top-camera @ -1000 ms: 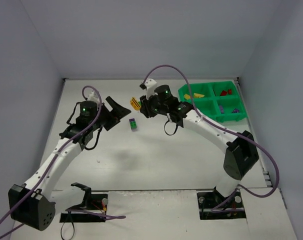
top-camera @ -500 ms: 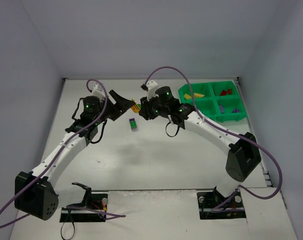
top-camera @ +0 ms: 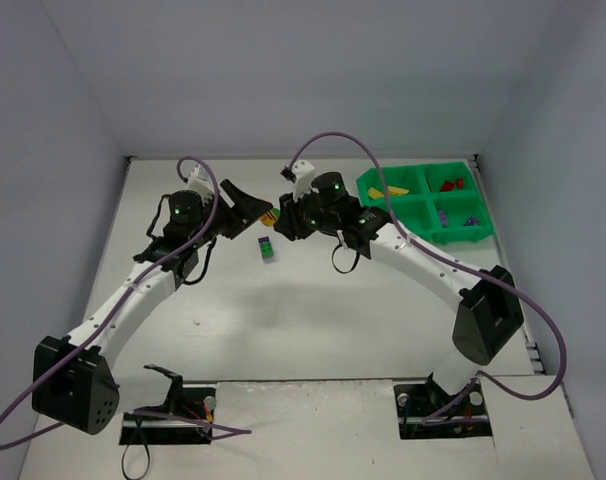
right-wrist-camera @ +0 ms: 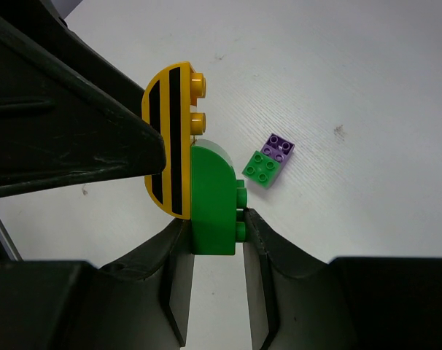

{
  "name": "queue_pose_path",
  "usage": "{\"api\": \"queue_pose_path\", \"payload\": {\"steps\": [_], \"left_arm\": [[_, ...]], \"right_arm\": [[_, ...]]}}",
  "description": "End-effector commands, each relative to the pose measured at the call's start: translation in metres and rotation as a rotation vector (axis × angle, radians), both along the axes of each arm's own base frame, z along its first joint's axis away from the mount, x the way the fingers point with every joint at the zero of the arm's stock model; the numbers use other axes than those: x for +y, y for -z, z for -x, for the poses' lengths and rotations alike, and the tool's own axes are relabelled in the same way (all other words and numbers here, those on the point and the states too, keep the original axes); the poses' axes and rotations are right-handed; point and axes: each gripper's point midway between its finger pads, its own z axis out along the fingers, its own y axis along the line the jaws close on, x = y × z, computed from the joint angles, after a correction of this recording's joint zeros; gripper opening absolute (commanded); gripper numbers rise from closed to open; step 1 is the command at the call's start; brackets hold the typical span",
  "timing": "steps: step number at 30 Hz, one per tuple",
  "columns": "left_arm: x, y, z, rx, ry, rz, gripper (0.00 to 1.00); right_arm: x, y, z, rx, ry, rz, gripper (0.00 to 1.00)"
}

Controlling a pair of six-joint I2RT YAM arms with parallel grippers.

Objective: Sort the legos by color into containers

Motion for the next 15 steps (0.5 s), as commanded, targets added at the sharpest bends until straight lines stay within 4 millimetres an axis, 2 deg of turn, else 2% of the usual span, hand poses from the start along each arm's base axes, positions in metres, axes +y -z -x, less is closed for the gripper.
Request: {"api": "queue_pose_path", "payload": {"steps": [1,4,8,15], "left_arm": [[-0.0065,-0.0502,-0.0059,-0.139,0.022,0.067,0.57],[-0.0079,-0.0483,-0.0042,-0.131,0.031,0.073,0.5],[-0.0086,-0.0453,-0.0022,-0.123,0.037,0.079,0.46],[-0.0075,-0.0473,0.0018,-0.14,0.041,0.079,0.28]], "right_arm": [[0.0072,-0.0508,0.0053,-0.091,-0.028,-0.116,0.0],[0.0072,-0.0497,0.006,-0.086,-0.027,-0.12,0.0],[0.008,-0.0516,0.0074,-0.085,-0.032,-0.129,0.0],[0.0102,-0.0507,0.0103,-0.076,-0.045,-0.138,0.0]]}}
